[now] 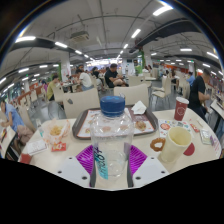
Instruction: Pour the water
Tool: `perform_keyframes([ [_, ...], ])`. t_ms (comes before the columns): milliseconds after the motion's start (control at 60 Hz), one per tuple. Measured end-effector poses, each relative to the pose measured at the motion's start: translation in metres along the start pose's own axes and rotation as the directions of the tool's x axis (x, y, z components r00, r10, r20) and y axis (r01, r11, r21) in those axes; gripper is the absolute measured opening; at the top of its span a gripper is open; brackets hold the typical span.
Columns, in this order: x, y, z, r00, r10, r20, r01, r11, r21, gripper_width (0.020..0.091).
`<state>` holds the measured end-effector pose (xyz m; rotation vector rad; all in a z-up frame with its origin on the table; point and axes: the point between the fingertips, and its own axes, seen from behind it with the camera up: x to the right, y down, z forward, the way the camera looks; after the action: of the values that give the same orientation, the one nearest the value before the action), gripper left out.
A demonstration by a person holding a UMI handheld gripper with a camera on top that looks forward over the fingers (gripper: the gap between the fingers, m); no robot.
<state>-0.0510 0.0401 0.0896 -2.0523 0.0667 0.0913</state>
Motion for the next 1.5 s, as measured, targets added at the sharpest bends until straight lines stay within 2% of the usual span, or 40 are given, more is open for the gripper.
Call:
perform_keyframes([
  [83, 0.0, -0.028, -0.016, 0.987, 0.151, 0.059, -0.152, 0.988, 0.019, 0.0417],
  [167, 0.005, -0.055, -0.024, 0.907, 0.387, 0.168, -0.393, 0.92, 0.002, 0.0417],
  [267, 0.007, -0.085, -0.028, 0.684, 0.679, 0.268, -0.687, 0.722, -0.076, 0.0417],
  [383, 0.014, -0.107, -0.026, 0.303, 0.883, 0.359, -0.885, 0.4, -0.236, 0.0419],
  [483, 0.037, -0.115, -0.027, 0.042, 0.94, 0.339, -0.939, 0.153, -0.307, 0.0417],
  [583, 0.052, -0.1, -0.006, -0.118, 0.943, 0.313, -0.943, -0.008, -0.331, 0.0417],
  [750, 0.072, -0.084, -0.008, -0.241, 0.934, 0.266, -0.926, -0.139, -0.351, 0.0417],
  [917, 0.072, -0.089, -0.006, -0.138, 0.956, 0.258, -0.924, -0.03, -0.38, 0.0415],
  [1000, 0.081, -0.096, -0.02, 0.081, 0.957, 0.278, -0.922, 0.178, -0.345, 0.0417],
  [1083, 0.099, -0.113, -0.026, 0.389, 0.868, 0.309, -0.851, 0.467, -0.241, 0.0417],
  [1183, 0.128, -0.145, -0.039, 0.726, 0.609, 0.319, -0.627, 0.777, -0.056, 0.0416],
  [1250, 0.153, -0.164, -0.05, 0.873, 0.401, 0.278, -0.433, 0.899, 0.064, 0.0417],
  [1317, 0.184, -0.181, -0.062, 0.951, 0.23, 0.208, -0.263, 0.954, 0.147, 0.0416],
  [1383, 0.217, -0.169, -0.055, 0.985, 0.103, 0.14, -0.127, 0.975, 0.18, 0.0419],
  [1500, 0.271, -0.136, -0.04, 0.999, -0.045, 0.026, 0.04, 0.989, 0.141, 0.0423],
])
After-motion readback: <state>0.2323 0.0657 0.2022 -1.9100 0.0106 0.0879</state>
